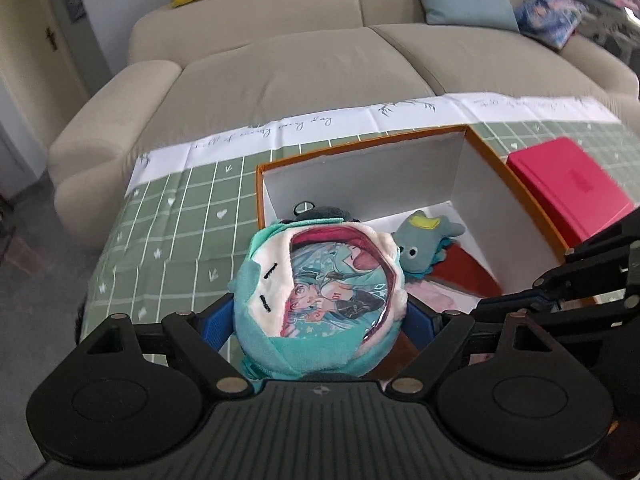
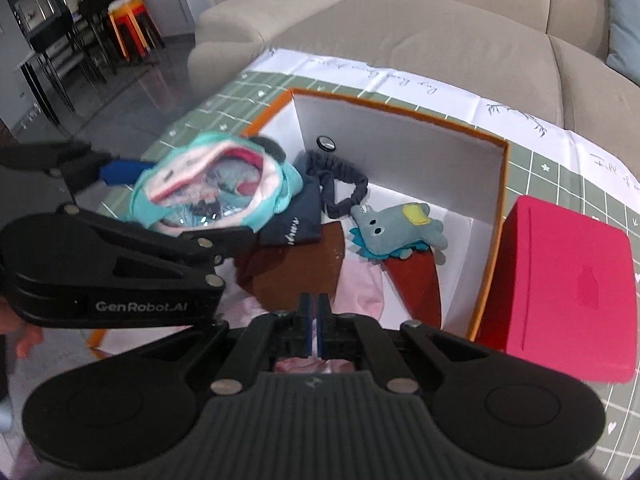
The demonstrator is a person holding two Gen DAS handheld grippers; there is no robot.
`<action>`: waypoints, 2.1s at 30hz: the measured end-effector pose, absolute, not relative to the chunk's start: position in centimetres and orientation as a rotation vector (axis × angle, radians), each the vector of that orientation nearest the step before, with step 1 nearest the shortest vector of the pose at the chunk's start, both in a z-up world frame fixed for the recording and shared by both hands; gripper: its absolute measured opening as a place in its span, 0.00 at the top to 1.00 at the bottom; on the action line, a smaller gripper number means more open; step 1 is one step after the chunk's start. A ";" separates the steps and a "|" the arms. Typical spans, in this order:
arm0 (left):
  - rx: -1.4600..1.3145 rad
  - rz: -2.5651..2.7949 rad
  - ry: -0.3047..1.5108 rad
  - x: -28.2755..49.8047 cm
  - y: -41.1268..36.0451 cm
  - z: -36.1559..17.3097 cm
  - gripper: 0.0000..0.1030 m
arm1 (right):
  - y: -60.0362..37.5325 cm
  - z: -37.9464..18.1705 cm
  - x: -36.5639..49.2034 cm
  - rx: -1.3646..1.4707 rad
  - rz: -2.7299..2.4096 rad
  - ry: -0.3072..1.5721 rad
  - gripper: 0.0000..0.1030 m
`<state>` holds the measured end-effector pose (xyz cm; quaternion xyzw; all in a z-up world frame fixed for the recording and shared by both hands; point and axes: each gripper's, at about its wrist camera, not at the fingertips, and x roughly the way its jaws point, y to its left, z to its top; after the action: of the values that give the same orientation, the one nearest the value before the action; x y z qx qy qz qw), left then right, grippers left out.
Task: Organize soft objects
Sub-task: 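Carry the teal bunny bag toward the orange box with the left tool, then lower the teal bunny bag into the orange box and open the left tool, then move the left tool to the grey cloth while the right tool moves to the biohazard bag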
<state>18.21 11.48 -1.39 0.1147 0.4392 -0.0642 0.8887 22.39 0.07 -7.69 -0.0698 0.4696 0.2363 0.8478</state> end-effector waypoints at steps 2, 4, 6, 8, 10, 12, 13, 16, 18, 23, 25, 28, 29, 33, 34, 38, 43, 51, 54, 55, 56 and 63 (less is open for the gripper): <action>0.268 -0.132 0.912 18.7 11.3 -1.5 0.05 | 0.5 -8.5 23.0 -0.172 0.499 0.996 1.00; 0.306 -0.139 0.905 19.0 10.9 -1.6 0.05 | 0.9 -9.0 23.3 -0.194 0.498 0.998 1.00; 0.327 -0.154 0.898 19.3 10.5 -1.7 0.04 | 1.2 -9.4 23.6 -0.226 0.492 0.994 0.98; 0.335 -0.177 0.894 19.5 10.2 -1.8 0.04 | 1.3 -9.7 23.8 -0.246 0.487 0.989 0.96; 0.339 -0.197 0.890 19.7 10.1 -2.0 0.04 | 1.2 -9.7 23.8 -0.265 0.480 0.979 0.96; 0.351 -0.205 0.895 19.9 9.9 -2.3 0.03 | 1.0 -9.8 23.9 -0.278 0.478 0.977 0.95; 0.354 -0.204 0.897 20.0 9.9 -2.4 0.03 | 1.0 -9.8 23.9 -0.284 0.481 0.977 0.92; 0.346 -0.205 0.909 20.2 9.9 -2.4 0.00 | 0.8 -9.8 23.8 -0.298 0.480 0.975 0.71; 0.334 -0.220 0.916 20.1 10.1 -2.2 0.00 | 0.7 -9.6 23.7 -0.304 0.477 0.965 0.65; 0.262 -0.222 0.924 19.8 10.8 -1.4 0.00 | 0.8 -8.9 23.2 -0.320 0.482 0.950 0.55; 0.223 -0.240 0.916 19.5 11.1 -0.8 0.00 | 0.9 -8.6 22.9 -0.326 0.481 0.944 0.52; 0.144 -0.273 0.904 19.1 11.7 0.0 0.00 | 0.7 -8.0 22.4 -0.328 0.482 0.930 0.46; 0.124 -0.274 0.904 19.1 11.8 0.2 0.00 | 0.6 -7.7 22.1 -0.329 0.482 0.925 0.43; 0.091 -0.274 0.885 18.3 11.9 1.2 0.00 | 0.2 -6.9 21.2 -0.330 0.484 0.909 0.38; 0.095 -0.279 0.876 18.0 11.8 1.5 0.00 | 0.1 -6.8 21.0 -0.329 0.485 0.908 0.38; 0.121 -0.289 0.835 16.2 11.2 2.8 0.00 | -0.5 -5.8 19.7 -0.312 0.490 0.899 0.37; 0.108 -0.301 0.771 13.3 10.7 4.3 0.00 | -1.8 -4.7 17.7 -0.282 0.496 0.880 0.35; 0.106 -0.309 0.696 8.8 9.0 5.2 0.00 | -5.1 -2.8 13.5 -0.193 0.491 0.833 0.33; 0.106 -0.310 0.683 7.4 8.3 5.0 0.00 | -6.6 -2.4 11.9 -0.160 0.483 0.821 0.33; 0.101 -0.312 0.682 7.0 7.9 4.8 0.00 | -7.2 -2.3 11.3 -0.148 0.477 0.816 0.33; 0.095 -0.314 0.680 6.5 7.7 4.7 0.00 | -7.8 -2.2 10.8 -0.137 0.470 0.811 0.33; 0.041 -0.340 0.696 4.7 4.9 3.3 0.00 | -12.2 -2.6 7.9 -0.086 0.411 0.808 0.32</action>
<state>4.70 4.88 3.27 0.0199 0.3393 -0.1660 0.9257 7.86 -12.18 -2.64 -0.0417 0.3902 0.1986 0.8981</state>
